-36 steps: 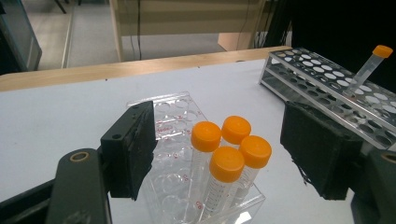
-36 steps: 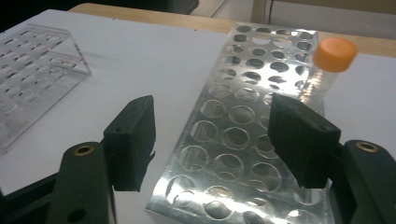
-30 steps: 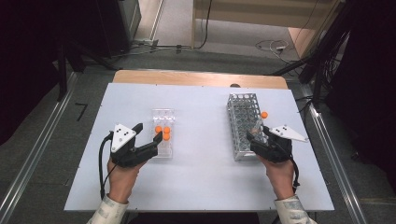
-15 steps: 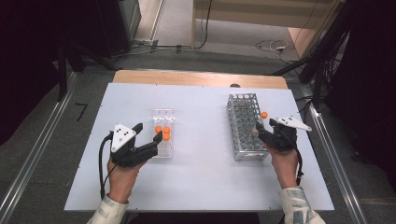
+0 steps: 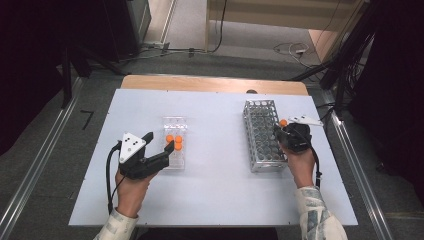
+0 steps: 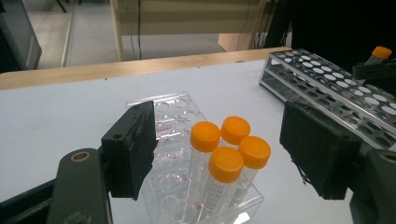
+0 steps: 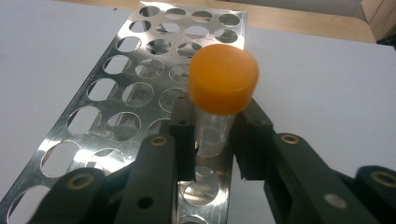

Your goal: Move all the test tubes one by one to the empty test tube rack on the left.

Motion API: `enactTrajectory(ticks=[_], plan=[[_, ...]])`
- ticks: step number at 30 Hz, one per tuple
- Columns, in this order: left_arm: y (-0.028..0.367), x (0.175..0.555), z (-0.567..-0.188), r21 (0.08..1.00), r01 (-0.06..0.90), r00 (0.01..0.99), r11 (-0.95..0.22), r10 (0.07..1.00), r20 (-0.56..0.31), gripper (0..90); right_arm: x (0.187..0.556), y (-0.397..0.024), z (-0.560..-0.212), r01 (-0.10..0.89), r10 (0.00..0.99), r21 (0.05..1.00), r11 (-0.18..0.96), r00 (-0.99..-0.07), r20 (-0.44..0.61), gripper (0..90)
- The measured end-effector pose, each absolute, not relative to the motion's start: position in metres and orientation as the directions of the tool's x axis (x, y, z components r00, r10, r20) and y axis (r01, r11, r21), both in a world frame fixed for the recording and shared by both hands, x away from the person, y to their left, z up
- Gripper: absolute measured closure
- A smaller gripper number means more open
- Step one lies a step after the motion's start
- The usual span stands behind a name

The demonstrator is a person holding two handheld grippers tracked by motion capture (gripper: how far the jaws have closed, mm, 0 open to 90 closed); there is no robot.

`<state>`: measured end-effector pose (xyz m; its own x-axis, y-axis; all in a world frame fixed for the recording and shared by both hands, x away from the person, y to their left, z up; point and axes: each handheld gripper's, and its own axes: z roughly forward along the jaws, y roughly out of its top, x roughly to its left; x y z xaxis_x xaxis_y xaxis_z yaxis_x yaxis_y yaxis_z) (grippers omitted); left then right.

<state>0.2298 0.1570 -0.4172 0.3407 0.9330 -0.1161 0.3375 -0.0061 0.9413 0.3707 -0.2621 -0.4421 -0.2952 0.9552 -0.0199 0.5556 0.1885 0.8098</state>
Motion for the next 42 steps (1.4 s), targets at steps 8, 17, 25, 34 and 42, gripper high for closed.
enactTrajectory(ticks=[8, 17, 25, 34, 42], plan=[[0.157, 0.23, -0.417, 0.942, 0.336, 0.343, -0.004, 0.932, -0.118, 26.9, 0.366, -0.264, -0.432, 0.523, 0.953, 0.834, 0.177, -0.302, -0.014, 71.2], [0.156, 0.227, -0.413, 0.946, 0.323, 0.349, 0.001, 0.929, -0.12, 26.8, 0.338, -0.267, -0.393, 0.413, 0.943, 0.898, 0.151, -0.332, -0.006, 71.3], [0.143, 0.219, -0.407, 0.951, 0.307, 0.409, -0.025, 0.906, -0.108, 28.1, 0.297, -0.247, -0.386, 0.379, 0.876, 0.909, 0.171, -0.481, 0.036, 71.3], [0.12, 0.207, -0.399, 0.956, 0.283, 0.508, -0.074, 0.857, -0.083, 28.2, 0.269, -0.196, -0.398, 0.361, 0.766, 0.893, 0.27, -0.642, 0.028, 71.4], [0.103, 0.2, -0.401, 0.956, 0.268, 0.565, -0.118, 0.823, -0.057, 29.9, 0.254, -0.155, -0.414, 0.356, 0.687, 0.868, 0.346, -0.726, 0.023, 71.4]])
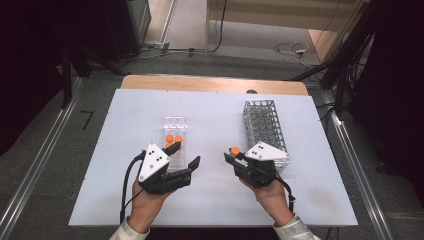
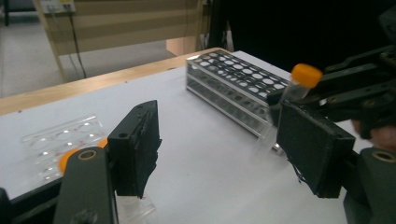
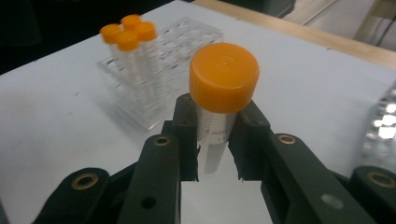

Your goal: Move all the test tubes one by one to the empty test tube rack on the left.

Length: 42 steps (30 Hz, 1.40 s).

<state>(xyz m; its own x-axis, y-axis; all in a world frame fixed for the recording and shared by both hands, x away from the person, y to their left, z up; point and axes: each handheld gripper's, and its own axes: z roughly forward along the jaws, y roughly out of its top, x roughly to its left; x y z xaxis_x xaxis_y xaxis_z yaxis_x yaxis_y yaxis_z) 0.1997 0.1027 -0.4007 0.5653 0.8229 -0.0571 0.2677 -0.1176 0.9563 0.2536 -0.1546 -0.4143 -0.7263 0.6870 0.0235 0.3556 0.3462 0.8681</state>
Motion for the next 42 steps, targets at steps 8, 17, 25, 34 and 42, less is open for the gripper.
enactTrajectory(ticks=[8, 17, 25, 34, 42], plan=[[0.083, 0.199, -0.411, 0.943, 0.285, 0.647, -0.17, 0.76, -0.058, 36.3, 0.242, -0.123, -0.431, 0.335, 0.606, 0.848, 0.41, -0.795, 0.021, 71.3], [0.075, 0.199, -0.418, 0.936, 0.289, 0.678, -0.199, 0.733, -0.053, 52.1, 0.232, -0.105, -0.436, 0.318, 0.565, 0.841, 0.438, -0.825, 0.017, 71.3], [0.074, 0.199, -0.422, 0.931, 0.287, 0.682, -0.226, 0.73, -0.033, 68.6, 0.232, -0.103, -0.437, 0.319, 0.567, 0.841, 0.436, -0.824, 0.019, 71.3], [0.084, 0.201, -0.417, 0.931, 0.301, 0.666, -0.207, 0.744, -0.05, 69.9, 0.231, -0.105, -0.435, 0.313, 0.554, 0.842, 0.438, -0.832, 0.021, 50.2], [0.118, 0.201, -0.4, 0.938, 0.319, 0.613, -0.138, 0.784, -0.094, 69.8, 0.232, -0.128, -0.436, 0.319, 0.589, 0.839, 0.44, -0.808, -0.001, 33.1]])
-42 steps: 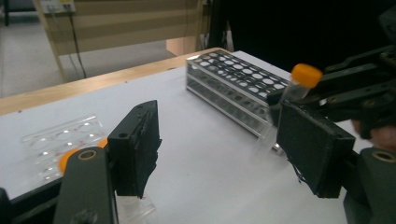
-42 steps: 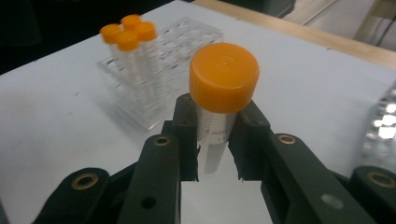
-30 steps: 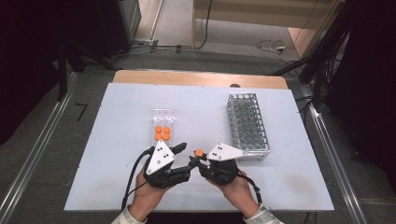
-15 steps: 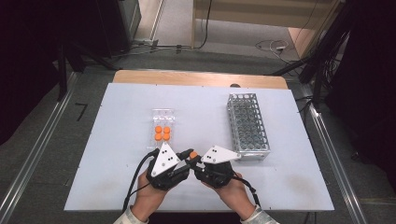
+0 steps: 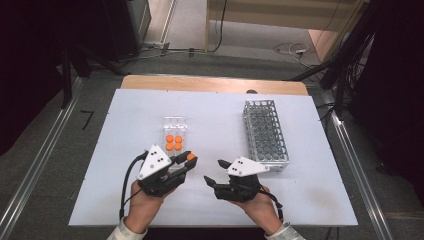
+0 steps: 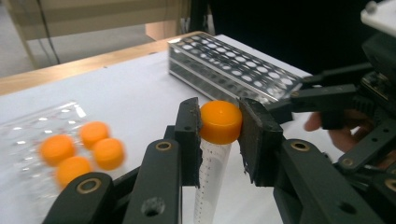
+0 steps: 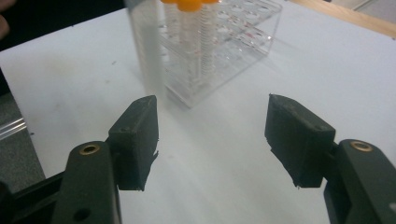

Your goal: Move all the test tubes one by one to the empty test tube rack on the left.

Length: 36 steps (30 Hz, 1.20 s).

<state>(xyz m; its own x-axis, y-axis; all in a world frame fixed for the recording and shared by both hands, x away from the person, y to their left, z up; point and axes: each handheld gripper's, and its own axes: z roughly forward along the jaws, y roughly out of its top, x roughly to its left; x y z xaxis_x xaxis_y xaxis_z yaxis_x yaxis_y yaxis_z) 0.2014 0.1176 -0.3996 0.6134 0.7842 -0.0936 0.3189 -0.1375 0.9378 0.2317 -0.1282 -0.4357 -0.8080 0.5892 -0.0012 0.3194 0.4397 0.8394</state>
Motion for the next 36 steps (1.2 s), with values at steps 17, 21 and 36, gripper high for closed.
enactTrajectory(ticks=[17, 21, 36], plan=[[0.166, 0.206, -0.385, 0.941, 0.331, 0.514, -0.062, 0.849, -0.125, 69.8, 0.233, -0.176, -0.436, 0.368, 0.667, 0.842, 0.395, -0.745, 0.012, 32.6], [0.172, 0.209, -0.385, 0.947, 0.317, 0.471, -0.059, 0.876, -0.103, 69.8, 0.233, -0.181, -0.437, 0.376, 0.678, 0.84, 0.392, -0.735, 0.013, 32.7], [0.183, 0.227, -0.393, 0.953, 0.302, 0.394, -0.028, 0.914, -0.098, 69.8, 0.235, -0.184, -0.437, 0.379, 0.688, 0.841, 0.385, -0.726, 0.012, 33.2]])
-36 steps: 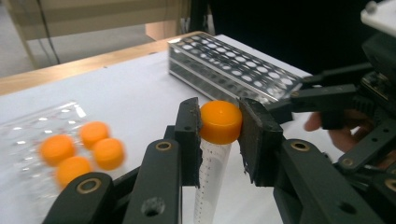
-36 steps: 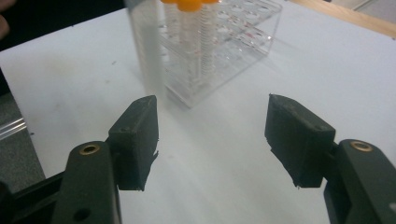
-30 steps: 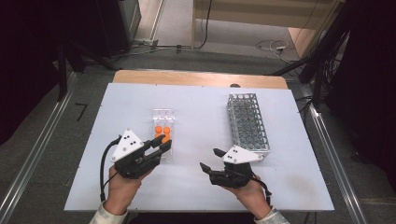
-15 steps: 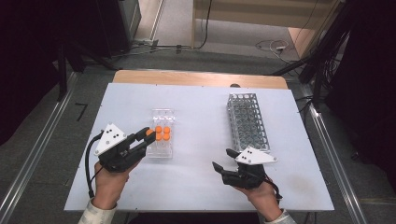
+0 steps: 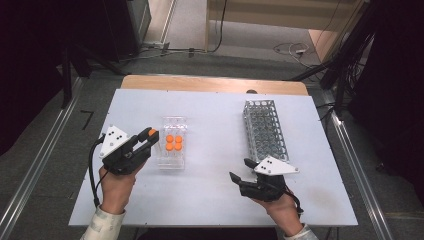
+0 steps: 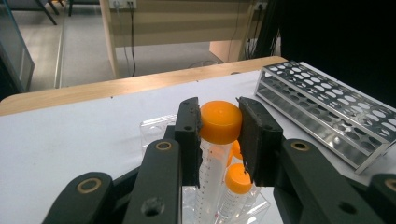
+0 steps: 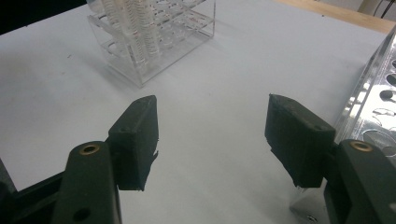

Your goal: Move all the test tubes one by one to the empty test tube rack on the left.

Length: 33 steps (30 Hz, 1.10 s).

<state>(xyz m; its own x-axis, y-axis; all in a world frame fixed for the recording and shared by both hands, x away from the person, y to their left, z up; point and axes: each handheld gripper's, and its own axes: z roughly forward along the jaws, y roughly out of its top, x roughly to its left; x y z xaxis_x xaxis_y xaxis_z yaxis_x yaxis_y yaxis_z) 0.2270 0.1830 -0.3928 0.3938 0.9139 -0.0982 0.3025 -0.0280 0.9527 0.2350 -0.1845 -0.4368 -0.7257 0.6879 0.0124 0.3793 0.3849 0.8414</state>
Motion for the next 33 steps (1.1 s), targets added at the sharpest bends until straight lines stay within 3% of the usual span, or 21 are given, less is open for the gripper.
enactTrajectory(ticks=[29, 33], plan=[[0.174, 0.232, -0.424, 0.937, 0.347, 0.384, -0.045, 0.918, -0.098, 69.2, 0.236, -0.185, -0.438, 0.383, 0.687, 0.837, 0.392, -0.727, 0.011, 33.3], [0.175, 0.232, -0.425, 0.935, 0.353, 0.388, -0.042, 0.915, -0.105, 64.9, 0.236, -0.184, -0.438, 0.384, 0.687, 0.836, 0.393, -0.727, 0.011, 33.3]])
